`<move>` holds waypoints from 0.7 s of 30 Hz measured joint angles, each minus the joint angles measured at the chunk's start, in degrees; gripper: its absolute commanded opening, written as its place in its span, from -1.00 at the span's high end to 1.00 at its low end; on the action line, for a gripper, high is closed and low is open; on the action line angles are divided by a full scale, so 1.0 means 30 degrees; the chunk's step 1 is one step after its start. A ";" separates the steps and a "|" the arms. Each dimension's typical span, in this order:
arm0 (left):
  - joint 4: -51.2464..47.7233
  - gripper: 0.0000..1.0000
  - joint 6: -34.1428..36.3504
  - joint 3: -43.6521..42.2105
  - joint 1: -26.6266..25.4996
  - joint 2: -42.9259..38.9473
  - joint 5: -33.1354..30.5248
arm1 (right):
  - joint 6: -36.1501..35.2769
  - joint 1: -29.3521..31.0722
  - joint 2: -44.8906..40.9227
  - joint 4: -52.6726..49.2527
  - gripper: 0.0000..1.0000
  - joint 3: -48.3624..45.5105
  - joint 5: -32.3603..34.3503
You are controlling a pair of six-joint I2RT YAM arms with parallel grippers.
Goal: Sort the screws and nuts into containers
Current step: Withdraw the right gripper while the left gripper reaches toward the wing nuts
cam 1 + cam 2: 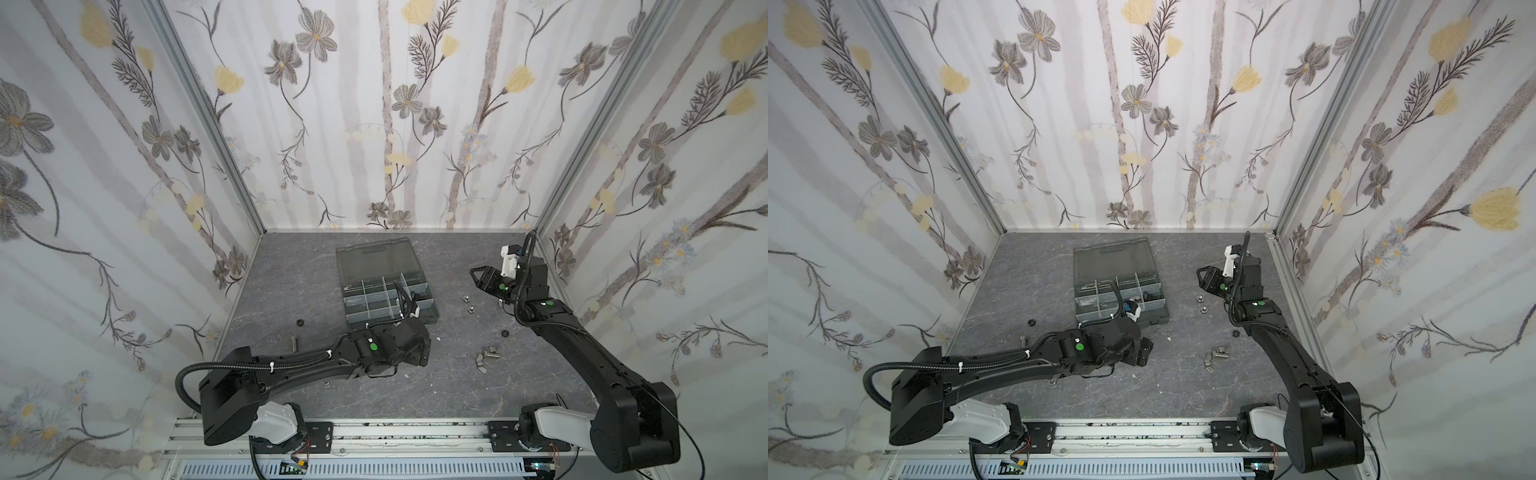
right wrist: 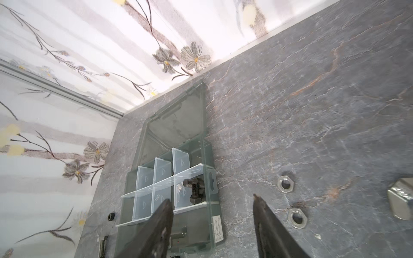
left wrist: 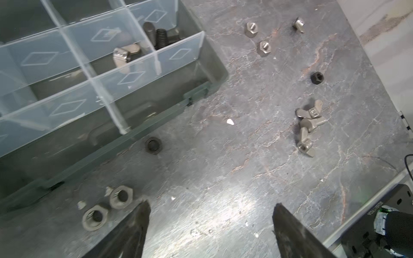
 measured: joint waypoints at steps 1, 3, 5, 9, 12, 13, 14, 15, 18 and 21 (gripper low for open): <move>-0.0044 -0.70 -0.0015 0.0430 -0.0197 0.0539 -0.0131 | 0.0175 -0.0408 -0.0342 0.0029 -0.23 -0.0189 -0.0117; -0.0270 -0.70 -0.0168 0.1508 -0.0605 0.1800 -0.0372 | 0.0372 -0.1107 -0.0940 0.0073 -0.24 -0.0437 -0.0219; -0.0561 -0.70 -0.0386 0.2382 -0.0998 0.2761 -0.0656 | 0.0568 -0.1749 -0.1341 0.0189 -0.26 -0.0568 -0.0342; -0.1020 -0.69 -0.0758 0.3934 -0.1741 0.4524 -0.1027 | 0.1056 -0.2681 -0.2018 0.0430 -0.28 -0.0787 -0.0721; -0.1217 -0.69 -0.1013 0.5217 -0.2186 0.5872 -0.1078 | 0.1472 -0.3206 -0.2404 0.0787 -0.29 -0.1093 -0.0889; -0.1246 -0.68 -0.1020 0.5632 -0.2310 0.6339 -0.1078 | 0.1566 -0.3373 -0.2484 0.0823 -0.29 -0.1144 -0.0903; -0.1421 -0.68 -0.1020 0.6120 -0.2404 0.6841 -0.1056 | 0.1705 -0.3519 -0.2572 0.0882 -0.29 -0.1166 -0.0954; -0.1545 -0.67 -0.1020 0.6484 -0.2463 0.7206 -0.1049 | 0.1821 -0.3643 -0.2681 0.1188 -0.29 -0.1326 -0.0969; -0.1800 -0.65 -0.0998 0.8109 -0.2718 0.8750 -0.0911 | 0.1982 -0.4022 -0.2994 0.1384 -0.29 -0.1880 -0.1020; -0.1982 -0.64 -0.0918 0.9384 -0.2951 1.0018 -0.0736 | 0.2149 -0.4299 -0.3293 0.1472 -0.29 -0.2171 -0.1020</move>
